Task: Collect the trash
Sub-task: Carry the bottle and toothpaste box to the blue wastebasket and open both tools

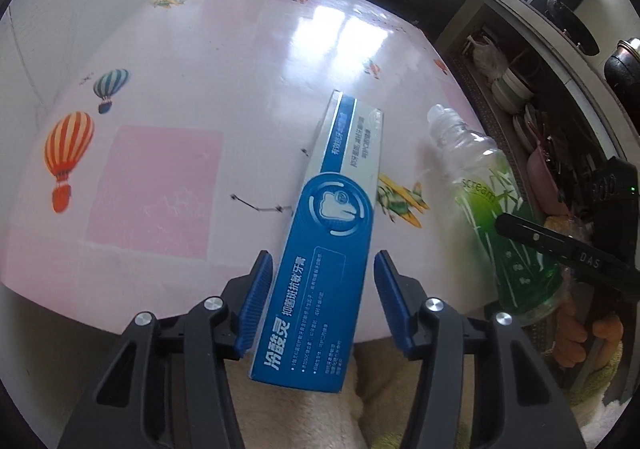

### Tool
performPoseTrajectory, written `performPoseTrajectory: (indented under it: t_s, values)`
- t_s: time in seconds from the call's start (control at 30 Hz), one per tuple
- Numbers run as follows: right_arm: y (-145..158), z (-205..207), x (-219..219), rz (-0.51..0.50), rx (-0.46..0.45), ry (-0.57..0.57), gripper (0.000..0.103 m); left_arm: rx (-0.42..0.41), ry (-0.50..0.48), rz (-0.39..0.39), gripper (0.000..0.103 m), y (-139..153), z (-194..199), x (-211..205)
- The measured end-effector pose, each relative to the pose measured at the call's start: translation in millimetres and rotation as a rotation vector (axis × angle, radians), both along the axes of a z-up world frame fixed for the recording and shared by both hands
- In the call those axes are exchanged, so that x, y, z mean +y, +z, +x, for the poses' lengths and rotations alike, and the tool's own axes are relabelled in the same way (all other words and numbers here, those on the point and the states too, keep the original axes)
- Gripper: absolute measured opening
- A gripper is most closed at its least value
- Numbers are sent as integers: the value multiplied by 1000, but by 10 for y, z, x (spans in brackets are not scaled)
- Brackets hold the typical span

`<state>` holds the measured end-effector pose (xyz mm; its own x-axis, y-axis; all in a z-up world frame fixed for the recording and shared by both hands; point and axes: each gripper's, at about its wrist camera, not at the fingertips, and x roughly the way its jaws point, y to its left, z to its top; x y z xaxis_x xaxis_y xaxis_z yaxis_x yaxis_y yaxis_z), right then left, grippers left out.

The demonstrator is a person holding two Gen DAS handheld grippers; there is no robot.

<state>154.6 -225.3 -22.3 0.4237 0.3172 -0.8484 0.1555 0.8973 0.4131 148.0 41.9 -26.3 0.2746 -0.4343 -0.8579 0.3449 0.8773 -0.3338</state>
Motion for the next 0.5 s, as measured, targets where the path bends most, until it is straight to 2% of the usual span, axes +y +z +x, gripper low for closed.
performPoseTrajectory:
  t_s: [0.03,0.07,0.1,0.23,0.43,0.5]
  values:
    - [-11,-11,-6,20,7,-3,59,-1,-10,-8,57,27,-49,-38]
    - [-23,-15,-16,42,15,-7,59,-11,-20,-10,66,51,-97,-65]
    - [-30,-16,-33,62,18,-11,59,-32,-30,-4,70,76,-124,-108]
    - [-50,31,-58,83,26,-27,65,-102,-66,68,71,83,-119,-278]
    - [-100,43,14,66,38,-23,66,-168,-114,161,71,-30,3,-513]
    - [-123,73,48,60,46,-21,66,-180,-128,169,71,-56,32,-561]
